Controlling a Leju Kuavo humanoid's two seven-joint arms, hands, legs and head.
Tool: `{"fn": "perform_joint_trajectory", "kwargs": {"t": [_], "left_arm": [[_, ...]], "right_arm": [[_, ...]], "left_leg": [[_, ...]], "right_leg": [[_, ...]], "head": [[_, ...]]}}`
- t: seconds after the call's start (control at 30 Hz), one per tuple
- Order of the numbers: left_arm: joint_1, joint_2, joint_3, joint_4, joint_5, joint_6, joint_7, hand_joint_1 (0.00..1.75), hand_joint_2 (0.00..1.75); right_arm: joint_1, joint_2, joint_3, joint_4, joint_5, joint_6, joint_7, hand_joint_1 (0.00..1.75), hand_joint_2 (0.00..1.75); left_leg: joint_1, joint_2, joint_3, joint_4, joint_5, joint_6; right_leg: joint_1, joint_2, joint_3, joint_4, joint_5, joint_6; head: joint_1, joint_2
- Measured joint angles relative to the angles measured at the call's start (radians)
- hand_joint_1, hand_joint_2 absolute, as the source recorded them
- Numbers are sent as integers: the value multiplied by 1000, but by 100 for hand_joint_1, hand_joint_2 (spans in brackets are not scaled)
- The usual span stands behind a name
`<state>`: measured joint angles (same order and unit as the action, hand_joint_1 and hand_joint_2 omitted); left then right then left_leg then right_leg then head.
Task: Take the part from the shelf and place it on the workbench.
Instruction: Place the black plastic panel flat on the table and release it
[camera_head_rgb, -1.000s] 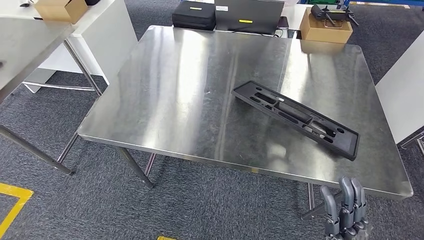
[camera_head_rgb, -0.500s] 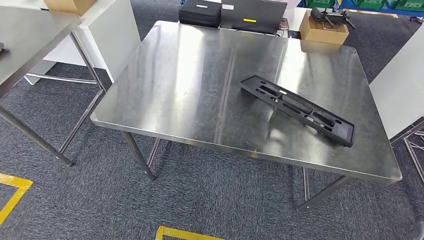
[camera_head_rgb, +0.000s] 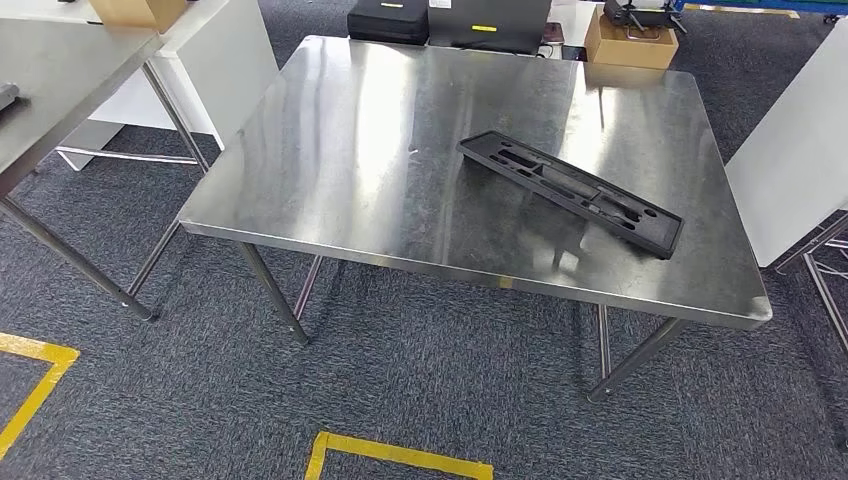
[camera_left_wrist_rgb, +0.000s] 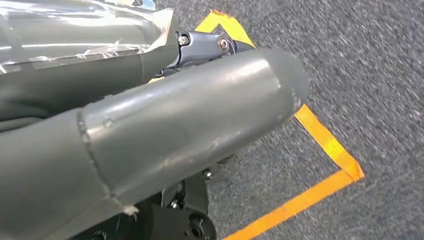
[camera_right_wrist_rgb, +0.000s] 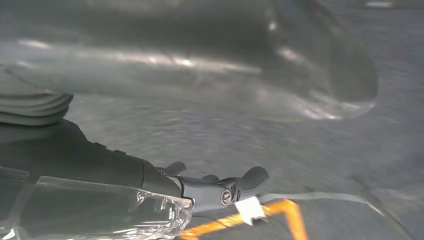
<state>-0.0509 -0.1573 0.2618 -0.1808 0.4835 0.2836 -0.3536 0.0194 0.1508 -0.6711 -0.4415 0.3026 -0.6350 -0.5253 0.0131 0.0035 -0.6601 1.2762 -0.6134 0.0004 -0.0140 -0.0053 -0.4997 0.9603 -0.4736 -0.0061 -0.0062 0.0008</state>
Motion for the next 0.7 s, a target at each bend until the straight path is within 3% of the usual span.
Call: {"fn": "perform_joint_trajectory", "kwargs": {"t": [0.03, 0.1, 0.17, 0.23, 0.3, 0.33, 0.4, 0.47, 0.5, 0.53, 0.6, 0.67, 0.7], "left_arm": [[0, 2, 0, 0, -2, 1, -2, 0, 0], [-1, 5, 0, 0, -10, 1, -6, 0, 0], [-2, 8, -1, 0, -20, 1, -8, 0, 0], [-3, 10, -5, 0, -30, 0, -10, 0, 0], [-3, 11, -9, 0, -35, -1, -10, 0, 0], [-3, 12, -11, 0, -35, -1, -10, 0, 0], [-4, 13, -13, 0, -37, -2, -10, 0, 0], [-3, 14, -14, 0, -41, -5, -10, 0, 0], [-2, 14, -15, 0, -44, -7, -9, 0, 0], [-2, 14, -17, 0, -47, -8, -8, 0, 0], [-2, 14, -21, 0, -51, -12, -4, 0, 0], [-3, 14, -27, 0, -53, -17, 1, 0, 0], [-4, 14, -29, 0, -53, -20, 2, 0, 0]], "right_arm": [[-8, -4, -9, 31, 42, 0, 53, 0, 0], [-23, -9, -22, 83, 136, 0, 195, 0, 0], [-39, -8, -21, 131, 238, 2, 368, 0, 0], [-49, -5, 3, 168, 345, 6, 531, 0, 0], [-53, -3, 42, 192, 420, 10, 631, 0, 0], [-54, -2, 59, 201, 437, 11, 653, 0, 0], [-58, -1, 82, 216, 450, 14, 670, 0, 0], [-61, -1, 103, 227, 468, 34, 695, 0, 0], [-60, -1, 115, 231, 480, 52, 710, 0, 0], [-59, -1, 126, 233, 492, 71, 723, 0, 0], [-58, -1, 149, 235, 515, 100, 737, 0, 0], [-59, 0, 169, 237, 531, 113, 738, 0, 0], [-59, 0, 178, 238, 537, 117, 736, 0, 0]], "left_leg": [[0, 0, 27, -26, 21, 2], [-1, -2, 120, -160, 71, 9], [-5, -6, 184, -267, 90, 18], [-11, -7, 189, -289, 92, 26], [-9, -3, 177, -298, 106, 42], [-8, 0, 169, -302, 115, 53], [-8, 5, 148, -306, 133, 65], [-10, 9, 127, -305, 149, 66], [-10, 10, 116, -303, 156, 65], [-10, 11, 107, -302, 164, 62], [-9, 12, 91, -296, 175, 56], [-11, 12, 82, -289, 186, 45], [-13, 11, 79, -285, 191, 39]], "right_leg": [[1, 0, -8, 4, 5, 1], [2, 1, -23, 14, 11, 6], [5, 2, -34, 23, 17, 15], [7, 2, -41, 25, 26, 29], [8, 2, -51, 34, 23, 40], [8, 3, -64, 57, 4, 40], [4, 4, -106, 160, -68, 33], [2, 4, -142, 281, -129, 35], [0, 4, -141, 308, -137, 42], [-1, 4, -120, 296, -128, 52], [-4, 4, -27, 166, -86, 69], [-1, 6, 54, 34, -61, 65], [2, 7, 66, 4, -58, 59]], "head": [[0, 0], [0, 0], [0, 0], [1, 0], [0, 0], [2, 0], [5, 0], [8, 0], [8, 0], [9, 0], [10, 0], [9, 0], [9, 0]]}}
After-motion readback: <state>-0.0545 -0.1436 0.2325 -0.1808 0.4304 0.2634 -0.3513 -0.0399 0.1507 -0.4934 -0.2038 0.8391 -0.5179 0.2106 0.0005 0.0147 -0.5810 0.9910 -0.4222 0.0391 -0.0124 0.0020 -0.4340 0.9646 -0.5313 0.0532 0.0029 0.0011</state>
